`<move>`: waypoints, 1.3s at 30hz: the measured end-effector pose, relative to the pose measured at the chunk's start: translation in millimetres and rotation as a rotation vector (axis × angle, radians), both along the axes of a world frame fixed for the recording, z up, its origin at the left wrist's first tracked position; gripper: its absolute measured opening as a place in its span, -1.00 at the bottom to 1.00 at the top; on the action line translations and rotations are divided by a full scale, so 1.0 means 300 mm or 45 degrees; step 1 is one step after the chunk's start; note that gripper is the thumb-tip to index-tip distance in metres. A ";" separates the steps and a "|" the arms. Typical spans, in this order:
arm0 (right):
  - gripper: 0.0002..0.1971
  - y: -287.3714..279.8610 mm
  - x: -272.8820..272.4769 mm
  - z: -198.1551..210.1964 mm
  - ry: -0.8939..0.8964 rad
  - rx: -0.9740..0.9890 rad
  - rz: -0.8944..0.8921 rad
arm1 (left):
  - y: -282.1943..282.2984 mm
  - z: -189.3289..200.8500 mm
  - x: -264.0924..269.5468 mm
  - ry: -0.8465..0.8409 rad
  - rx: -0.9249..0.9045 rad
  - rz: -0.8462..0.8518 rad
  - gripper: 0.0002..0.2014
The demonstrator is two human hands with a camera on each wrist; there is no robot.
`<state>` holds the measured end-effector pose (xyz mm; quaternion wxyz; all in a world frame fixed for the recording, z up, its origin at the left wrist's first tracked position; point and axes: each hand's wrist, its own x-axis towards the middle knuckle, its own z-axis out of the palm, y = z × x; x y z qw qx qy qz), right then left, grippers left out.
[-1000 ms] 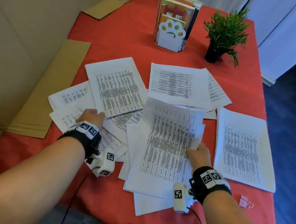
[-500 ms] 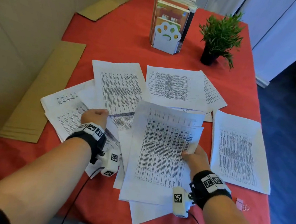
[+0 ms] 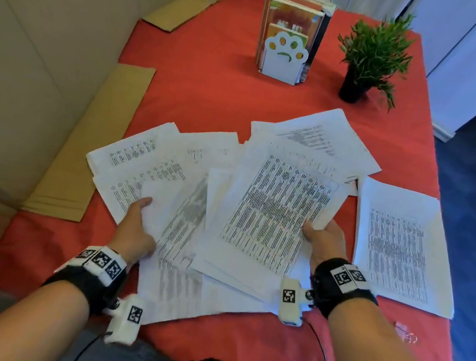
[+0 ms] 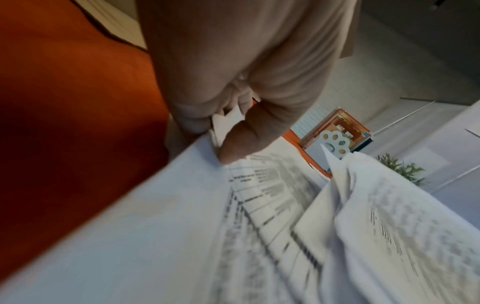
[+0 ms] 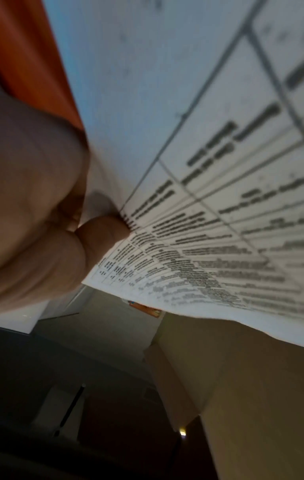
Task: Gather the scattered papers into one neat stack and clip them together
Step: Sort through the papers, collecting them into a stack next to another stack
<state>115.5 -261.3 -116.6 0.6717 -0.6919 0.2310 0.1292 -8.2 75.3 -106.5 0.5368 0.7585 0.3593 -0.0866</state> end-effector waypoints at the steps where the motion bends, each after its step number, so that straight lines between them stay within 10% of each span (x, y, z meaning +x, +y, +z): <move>1: -0.62 -0.005 0.007 0.006 0.001 -0.008 -0.018 | 0.010 0.004 -0.007 -0.027 -0.016 0.017 -0.04; 8: -0.79 -0.022 0.002 0.041 0.008 -0.017 0.038 | 0.013 0.008 0.001 -0.022 0.125 0.050 -0.22; 13: -0.54 0.027 -0.113 -0.007 0.101 0.010 0.079 | -0.038 -0.004 0.013 0.028 -0.109 0.007 -0.23; 18: -0.51 0.032 -0.151 -0.045 0.088 -0.029 0.105 | -0.098 0.023 0.007 0.047 0.267 -0.397 -0.28; 22: -0.69 -0.009 -0.130 -0.018 0.026 -0.108 0.045 | -0.094 0.026 0.001 -0.025 0.392 -0.205 -0.45; 31: -0.51 -0.014 -0.142 -0.008 0.088 0.168 0.039 | -0.037 -0.079 -0.017 -0.162 -0.288 0.006 -0.15; 39: -0.52 0.046 -0.151 0.006 0.005 0.318 0.151 | -0.148 0.036 0.000 -0.171 -0.489 0.006 -0.77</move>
